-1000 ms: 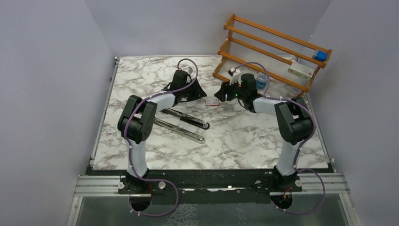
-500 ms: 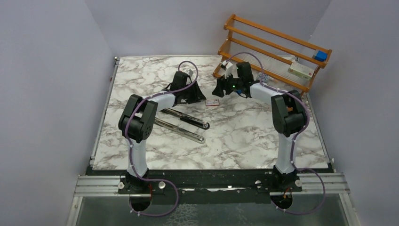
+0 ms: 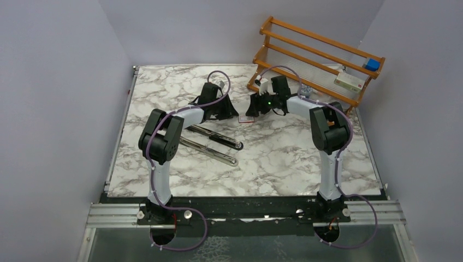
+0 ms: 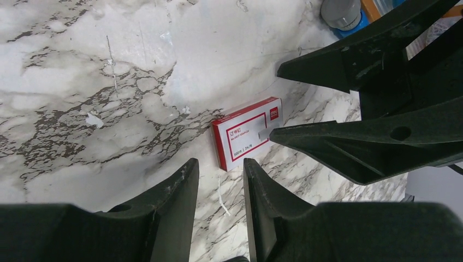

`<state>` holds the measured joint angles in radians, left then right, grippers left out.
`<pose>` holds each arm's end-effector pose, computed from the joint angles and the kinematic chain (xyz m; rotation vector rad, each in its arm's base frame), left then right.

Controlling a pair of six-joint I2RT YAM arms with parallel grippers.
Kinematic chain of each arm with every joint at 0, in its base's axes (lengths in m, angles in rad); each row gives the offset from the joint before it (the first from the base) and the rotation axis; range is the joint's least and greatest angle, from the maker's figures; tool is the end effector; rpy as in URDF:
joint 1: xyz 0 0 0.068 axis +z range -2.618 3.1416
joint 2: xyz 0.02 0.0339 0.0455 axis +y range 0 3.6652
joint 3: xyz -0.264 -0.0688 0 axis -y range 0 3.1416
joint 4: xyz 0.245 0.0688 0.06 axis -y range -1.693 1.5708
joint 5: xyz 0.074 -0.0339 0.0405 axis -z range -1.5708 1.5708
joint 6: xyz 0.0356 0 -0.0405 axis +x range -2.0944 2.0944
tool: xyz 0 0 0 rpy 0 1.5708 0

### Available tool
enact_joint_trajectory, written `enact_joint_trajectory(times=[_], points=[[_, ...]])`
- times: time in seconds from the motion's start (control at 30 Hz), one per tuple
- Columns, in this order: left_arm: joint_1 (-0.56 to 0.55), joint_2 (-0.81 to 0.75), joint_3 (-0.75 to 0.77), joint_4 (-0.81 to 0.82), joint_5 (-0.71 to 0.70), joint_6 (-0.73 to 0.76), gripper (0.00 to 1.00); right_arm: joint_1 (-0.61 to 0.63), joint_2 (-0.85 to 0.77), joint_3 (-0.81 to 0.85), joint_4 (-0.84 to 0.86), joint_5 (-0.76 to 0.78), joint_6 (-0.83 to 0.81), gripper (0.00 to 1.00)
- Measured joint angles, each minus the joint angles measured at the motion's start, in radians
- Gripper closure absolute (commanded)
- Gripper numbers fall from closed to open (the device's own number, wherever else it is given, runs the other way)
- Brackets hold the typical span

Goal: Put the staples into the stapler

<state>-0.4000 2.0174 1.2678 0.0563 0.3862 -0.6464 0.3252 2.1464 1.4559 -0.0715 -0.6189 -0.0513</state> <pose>0.3968 -0.1823 0.1602 -0.0760 2.3979 -0.9648 0.4343 0.1682 0.1541 -0.7354 2.1880 0.8580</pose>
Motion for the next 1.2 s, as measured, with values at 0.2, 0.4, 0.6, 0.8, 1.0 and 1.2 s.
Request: enact_joint_trajectory(times=[0.2, 0.4, 0.6, 0.8, 1.0, 1.2], points=[[0.005, 0.001, 0.001, -0.007, 0.000, 0.004, 0.65, 0.000, 0.013, 0.000, -0.008, -0.006, 0.006, 0.34], [0.006, 0.007, 0.002, -0.010, 0.000, 0.004, 0.65, 0.000, 0.013, 0.000, -0.019, -0.033, 0.002, 0.35], [0.006, 0.009, 0.002, -0.014, 0.007, 0.005, 0.66, 0.000, 0.014, -0.001, -0.038, -0.078, -0.003, 0.38], [0.006, 0.018, 0.013, -0.021, 0.011, 0.005, 0.68, 0.000, 0.014, -0.014, -0.034, -0.106, -0.010, 0.40], [0.006, 0.035, 0.035, -0.032, 0.018, 0.014, 0.68, -0.001, 0.007, -0.040, -0.018, -0.139, -0.013, 0.41], [0.006, 0.049, 0.042, -0.048, 0.018, 0.020, 0.71, 0.003, -0.016, -0.083, 0.000, -0.148, -0.017, 0.36]])
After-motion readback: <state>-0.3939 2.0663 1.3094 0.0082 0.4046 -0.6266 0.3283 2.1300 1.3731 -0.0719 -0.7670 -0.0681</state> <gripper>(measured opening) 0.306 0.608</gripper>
